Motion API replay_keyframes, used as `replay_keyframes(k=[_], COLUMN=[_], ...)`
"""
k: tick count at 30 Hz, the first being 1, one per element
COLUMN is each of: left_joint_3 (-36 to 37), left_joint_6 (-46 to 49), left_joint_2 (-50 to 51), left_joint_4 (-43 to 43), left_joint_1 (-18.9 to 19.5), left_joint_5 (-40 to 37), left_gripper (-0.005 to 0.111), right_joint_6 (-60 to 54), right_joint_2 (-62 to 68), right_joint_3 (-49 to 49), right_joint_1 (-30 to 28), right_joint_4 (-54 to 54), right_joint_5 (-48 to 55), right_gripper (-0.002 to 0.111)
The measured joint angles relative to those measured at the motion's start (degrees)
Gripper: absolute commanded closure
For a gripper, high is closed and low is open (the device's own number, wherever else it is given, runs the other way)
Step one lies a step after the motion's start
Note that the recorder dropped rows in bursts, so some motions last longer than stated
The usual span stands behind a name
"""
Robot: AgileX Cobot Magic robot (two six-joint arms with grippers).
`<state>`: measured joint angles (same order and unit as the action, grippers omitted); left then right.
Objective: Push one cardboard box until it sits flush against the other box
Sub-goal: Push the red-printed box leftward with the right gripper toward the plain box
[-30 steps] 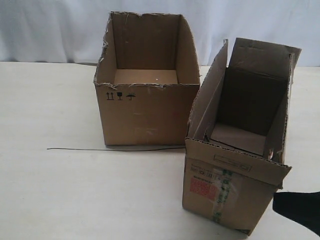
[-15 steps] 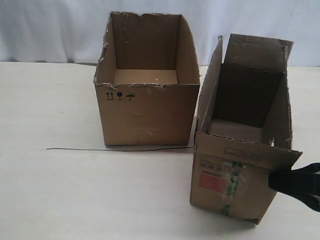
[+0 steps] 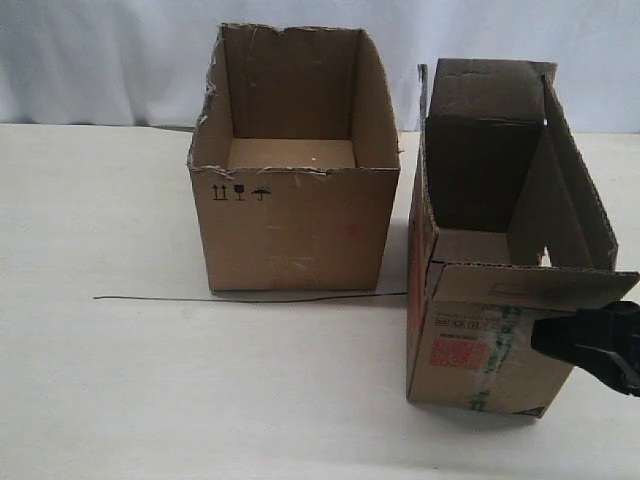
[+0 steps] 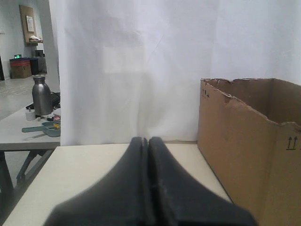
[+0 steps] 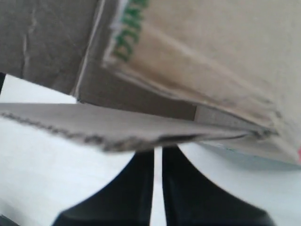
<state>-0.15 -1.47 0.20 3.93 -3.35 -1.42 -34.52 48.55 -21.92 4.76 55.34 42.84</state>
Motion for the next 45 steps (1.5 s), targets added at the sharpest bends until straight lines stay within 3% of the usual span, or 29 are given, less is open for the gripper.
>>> replay_keyframes(k=[15, 22, 37, 45], left_joint_3=[0.0, 0.0, 0.0, 0.0], left_joint_6=[0.0, 0.0, 0.0, 0.0], left_joint_2=[0.0, 0.0, 0.0, 0.0], left_joint_4=[0.0, 0.0, 0.0, 0.0], left_joint_1=[0.0, 0.0, 0.0, 0.0], left_joint_5=[0.0, 0.0, 0.0, 0.0], left_gripper=[0.107, 0.107, 0.107, 0.107], right_joint_6=[-1.5, -1.8, -3.5, -3.8], right_joint_2=[7.5, 12.6, 31.6, 34.5], right_joint_3=[0.0, -1.9, -17.8, -21.6], right_joint_1=[9.1, 10.5, 10.5, 10.5], right_joint_4=[3.7, 3.9, 4.3, 4.3], right_joint_5=[-17.0, -24.0, -27.5, -25.3], right_gripper=[0.103, 0.103, 0.103, 0.103])
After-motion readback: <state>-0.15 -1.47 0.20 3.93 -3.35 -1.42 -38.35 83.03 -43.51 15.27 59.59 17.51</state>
